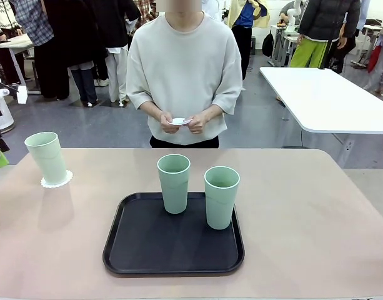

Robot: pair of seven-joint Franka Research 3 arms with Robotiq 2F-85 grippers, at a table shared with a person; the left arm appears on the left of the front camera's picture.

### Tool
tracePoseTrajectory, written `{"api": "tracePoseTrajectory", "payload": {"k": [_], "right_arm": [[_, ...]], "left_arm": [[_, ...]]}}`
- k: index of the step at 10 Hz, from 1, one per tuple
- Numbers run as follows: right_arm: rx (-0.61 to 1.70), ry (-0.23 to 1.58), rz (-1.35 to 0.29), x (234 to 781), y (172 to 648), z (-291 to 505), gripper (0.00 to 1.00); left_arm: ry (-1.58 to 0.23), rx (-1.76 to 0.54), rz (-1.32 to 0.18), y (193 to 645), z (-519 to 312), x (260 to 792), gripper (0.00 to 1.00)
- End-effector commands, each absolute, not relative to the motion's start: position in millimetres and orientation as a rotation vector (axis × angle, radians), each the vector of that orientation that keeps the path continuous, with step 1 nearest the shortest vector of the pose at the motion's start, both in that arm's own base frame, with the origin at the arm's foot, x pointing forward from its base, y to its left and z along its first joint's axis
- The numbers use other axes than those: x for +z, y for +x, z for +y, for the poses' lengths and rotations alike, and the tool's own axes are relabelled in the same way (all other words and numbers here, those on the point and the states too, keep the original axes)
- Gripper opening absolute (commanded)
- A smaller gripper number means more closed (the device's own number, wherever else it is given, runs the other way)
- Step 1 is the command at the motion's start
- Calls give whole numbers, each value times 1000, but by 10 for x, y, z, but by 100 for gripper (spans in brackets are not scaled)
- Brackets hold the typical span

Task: Place coasters on the table and set cups on them.
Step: Pick up one Reusable plastic cup and place it on a coaster set by the human, then take one Reusable plastic cup from the Flat Tray and place it on a coaster set by the human.

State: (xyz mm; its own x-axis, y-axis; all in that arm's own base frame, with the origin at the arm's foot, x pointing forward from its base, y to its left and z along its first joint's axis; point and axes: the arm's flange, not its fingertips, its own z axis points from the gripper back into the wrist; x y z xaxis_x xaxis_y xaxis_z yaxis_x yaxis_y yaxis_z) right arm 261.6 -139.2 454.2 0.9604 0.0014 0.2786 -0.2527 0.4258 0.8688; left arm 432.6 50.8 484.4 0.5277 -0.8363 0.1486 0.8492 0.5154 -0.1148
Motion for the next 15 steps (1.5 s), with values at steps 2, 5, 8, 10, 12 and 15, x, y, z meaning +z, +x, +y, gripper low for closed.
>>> {"api": "tracePoseTrajectory", "payload": {"k": [2,5,8,10,12,15], "right_arm": [[171,1138,-263,4558,2616,-1391,100],[171,1138,-263,4558,2616,-1391,100],[171,1138,-263,4558,2616,-1391,100],[171,1138,-263,4558,2616,-1391,100],[171,1138,-263,4558,2616,-1391,100],[171,1138,-263,4558,2616,-1391,100]], "left_arm": [[-153,-1012,-69,4341,546,4912,100],[-153,-1012,-69,4341,546,4912,100],[-164,-1016,-80,4342,549,4893,100],[-663,-823,-339,3749,515,4653,100],[-995,-580,-487,3445,621,4674,100],[-1300,-388,-556,3376,1319,4594,100]]}}
